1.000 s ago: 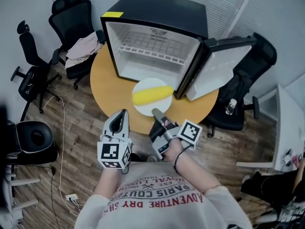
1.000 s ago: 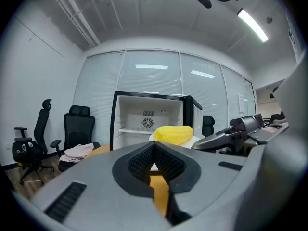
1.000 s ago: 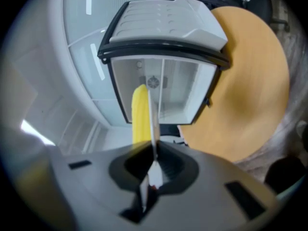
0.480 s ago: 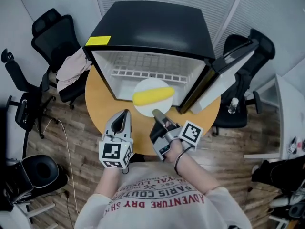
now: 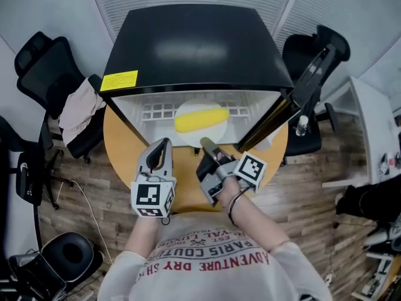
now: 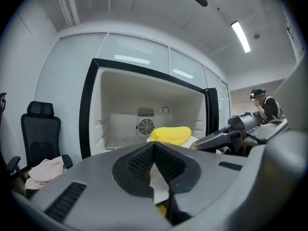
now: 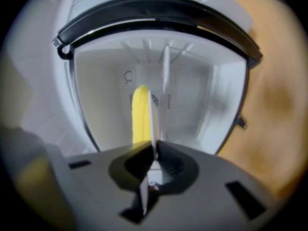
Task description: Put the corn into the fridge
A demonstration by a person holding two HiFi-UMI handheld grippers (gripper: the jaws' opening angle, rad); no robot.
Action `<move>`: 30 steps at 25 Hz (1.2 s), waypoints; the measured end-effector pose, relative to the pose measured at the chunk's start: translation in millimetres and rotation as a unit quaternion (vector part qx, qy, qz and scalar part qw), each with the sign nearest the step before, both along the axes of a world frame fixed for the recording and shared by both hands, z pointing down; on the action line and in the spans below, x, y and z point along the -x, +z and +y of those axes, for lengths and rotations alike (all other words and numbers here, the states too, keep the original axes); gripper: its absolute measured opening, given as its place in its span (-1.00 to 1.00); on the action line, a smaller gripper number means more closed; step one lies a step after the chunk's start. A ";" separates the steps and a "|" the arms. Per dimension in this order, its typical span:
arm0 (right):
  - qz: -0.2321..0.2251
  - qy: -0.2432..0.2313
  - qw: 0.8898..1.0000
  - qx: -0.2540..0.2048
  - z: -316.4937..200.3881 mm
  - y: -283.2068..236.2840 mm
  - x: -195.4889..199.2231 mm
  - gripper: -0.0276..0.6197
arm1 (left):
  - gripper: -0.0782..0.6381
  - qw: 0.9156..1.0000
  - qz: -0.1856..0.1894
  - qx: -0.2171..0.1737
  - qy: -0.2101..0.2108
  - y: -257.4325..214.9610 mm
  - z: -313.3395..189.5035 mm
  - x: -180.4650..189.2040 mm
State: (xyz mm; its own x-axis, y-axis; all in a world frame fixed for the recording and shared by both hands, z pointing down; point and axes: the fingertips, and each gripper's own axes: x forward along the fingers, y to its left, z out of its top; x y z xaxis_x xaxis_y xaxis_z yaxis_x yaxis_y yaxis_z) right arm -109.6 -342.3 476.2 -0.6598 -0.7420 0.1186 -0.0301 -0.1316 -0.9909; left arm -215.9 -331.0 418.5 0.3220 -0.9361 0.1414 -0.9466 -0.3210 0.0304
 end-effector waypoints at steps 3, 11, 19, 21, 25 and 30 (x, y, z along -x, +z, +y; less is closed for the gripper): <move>0.004 0.017 1.000 0.006 -10.3 5.6 4.6 -0.80 | -0.71 1.000 -0.002 0.000 0.012 1.6 -10.6 4.2; 0.003 0.049 0.998 0.027 -31.9 16.3 17.7 -0.80 | -0.71 0.999 0.006 0.008 0.036 9.3 -24.2 11.3; 0.011 0.067 0.997 0.032 -48.5 16.8 23.3 -0.80 | -0.71 0.999 0.004 0.015 0.039 16.0 -29.2 24.8; 0.013 0.073 0.997 0.030 -52.3 16.1 24.1 -0.78 | -0.71 0.999 0.003 0.018 0.042 19.0 -30.6 25.5; 0.020 0.077 0.996 0.025 -61.6 15.5 27.3 -0.74 | -0.71 0.998 -0.007 0.020 0.051 23.2 -33.3 24.9; 0.025 0.069 0.997 0.016 -71.3 16.6 30.2 -0.72 | -0.71 0.998 -0.009 0.028 0.055 29.0 -36.7 25.8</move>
State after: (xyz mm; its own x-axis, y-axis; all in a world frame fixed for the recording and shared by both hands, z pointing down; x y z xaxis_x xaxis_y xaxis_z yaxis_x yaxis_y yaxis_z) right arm -139.9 -413.7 492.9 -0.5438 -0.8211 0.1734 -0.0587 -0.1688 -0.9839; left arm -241.6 -367.7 447.5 0.4191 -0.8860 0.1985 -0.9064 -0.4211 0.0339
